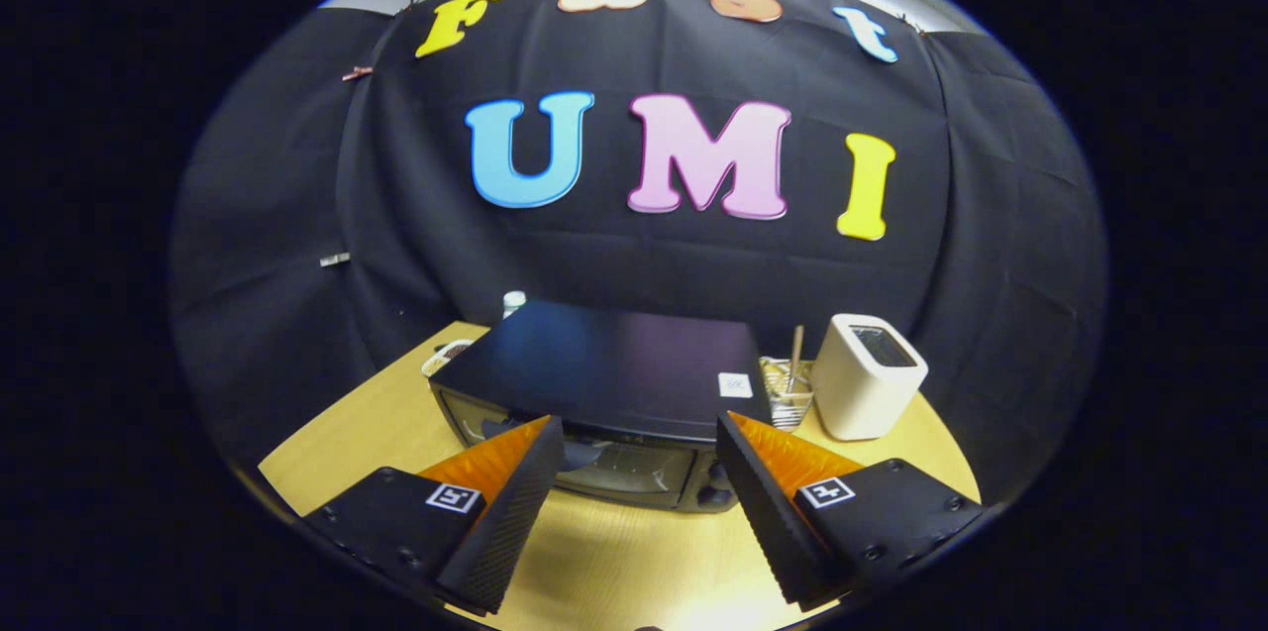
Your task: Open the toaster oven, put the food inside, and close the toaster oven door.
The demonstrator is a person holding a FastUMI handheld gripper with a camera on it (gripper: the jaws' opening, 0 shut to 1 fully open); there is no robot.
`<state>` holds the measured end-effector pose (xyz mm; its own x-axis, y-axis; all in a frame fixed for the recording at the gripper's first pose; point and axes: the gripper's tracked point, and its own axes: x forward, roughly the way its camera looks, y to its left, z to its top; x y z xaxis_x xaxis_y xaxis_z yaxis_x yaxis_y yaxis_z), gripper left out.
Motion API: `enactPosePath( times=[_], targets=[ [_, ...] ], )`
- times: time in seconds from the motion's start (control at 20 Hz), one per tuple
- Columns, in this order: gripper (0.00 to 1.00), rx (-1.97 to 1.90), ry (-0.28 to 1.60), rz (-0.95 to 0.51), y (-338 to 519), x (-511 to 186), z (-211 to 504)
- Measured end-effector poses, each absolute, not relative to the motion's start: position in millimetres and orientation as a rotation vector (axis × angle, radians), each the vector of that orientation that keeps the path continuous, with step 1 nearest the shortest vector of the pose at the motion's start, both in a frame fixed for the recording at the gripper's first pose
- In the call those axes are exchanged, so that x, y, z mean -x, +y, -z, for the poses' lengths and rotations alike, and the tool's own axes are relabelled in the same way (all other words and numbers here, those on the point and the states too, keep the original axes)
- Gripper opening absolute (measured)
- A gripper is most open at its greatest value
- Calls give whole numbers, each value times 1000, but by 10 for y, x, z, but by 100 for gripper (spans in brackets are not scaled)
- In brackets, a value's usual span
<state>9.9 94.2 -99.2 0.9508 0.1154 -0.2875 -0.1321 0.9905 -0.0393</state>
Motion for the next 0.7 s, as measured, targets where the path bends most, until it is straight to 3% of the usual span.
enactPosePath(
  times=[0.4,0.7],
  targets=[
    [100,11,149,18,130,595,290],
    [100,61,11,40,24,684,-209]
  ],
)
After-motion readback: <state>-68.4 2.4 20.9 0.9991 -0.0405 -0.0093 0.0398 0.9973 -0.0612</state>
